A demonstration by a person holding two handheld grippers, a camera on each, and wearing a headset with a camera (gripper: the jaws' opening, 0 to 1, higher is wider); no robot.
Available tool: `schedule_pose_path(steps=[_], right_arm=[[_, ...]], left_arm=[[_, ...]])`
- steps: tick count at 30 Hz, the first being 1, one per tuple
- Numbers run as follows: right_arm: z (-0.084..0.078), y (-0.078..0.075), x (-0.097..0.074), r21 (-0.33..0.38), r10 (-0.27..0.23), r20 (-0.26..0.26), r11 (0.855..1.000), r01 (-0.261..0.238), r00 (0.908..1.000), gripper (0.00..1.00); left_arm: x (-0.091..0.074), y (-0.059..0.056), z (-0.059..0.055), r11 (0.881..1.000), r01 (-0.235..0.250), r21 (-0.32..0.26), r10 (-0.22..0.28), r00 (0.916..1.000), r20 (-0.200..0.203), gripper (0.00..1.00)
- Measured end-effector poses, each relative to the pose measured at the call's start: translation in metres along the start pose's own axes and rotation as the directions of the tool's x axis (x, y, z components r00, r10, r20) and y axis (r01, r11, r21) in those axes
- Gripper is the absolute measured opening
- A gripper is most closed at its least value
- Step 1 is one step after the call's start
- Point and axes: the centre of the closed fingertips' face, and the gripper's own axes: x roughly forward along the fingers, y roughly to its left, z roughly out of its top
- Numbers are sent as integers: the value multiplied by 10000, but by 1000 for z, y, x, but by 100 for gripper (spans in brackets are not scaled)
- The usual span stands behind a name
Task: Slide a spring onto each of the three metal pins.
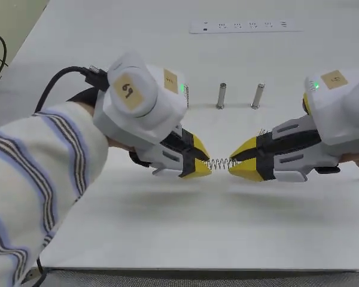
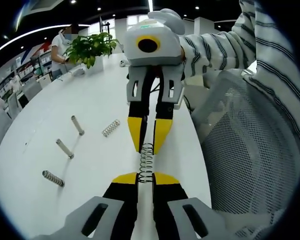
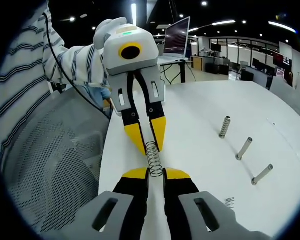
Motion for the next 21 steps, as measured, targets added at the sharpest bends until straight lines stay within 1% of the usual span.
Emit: schedule_pose_path(steps=[3,10,16,18,21], right_arm=[[-1,2,-1,207,63,-112,9998,-61,9999,8],[0,4,-4,50,31,-259,10000,-30,9997,8],[-1,5,-7,-106,-11,-528,9999,5,9986,8],[0,6,-8,-164,-26,-618,9999,16,9981,7],[2,6,-12,-413,-40,-825,9991,6,9966,7]], left_arm=[[1,-3,0,10000,44,-80,-44,10000,84,2],[4,-5,0,9994,-60,-330,71,9994,336,2],[7,-5,1,9981,-222,-577,257,9979,593,2],[8,-4,2,9968,-291,-749,342,9971,677,2],[10,-4,4,9949,-436,-908,513,9951,843,2]])
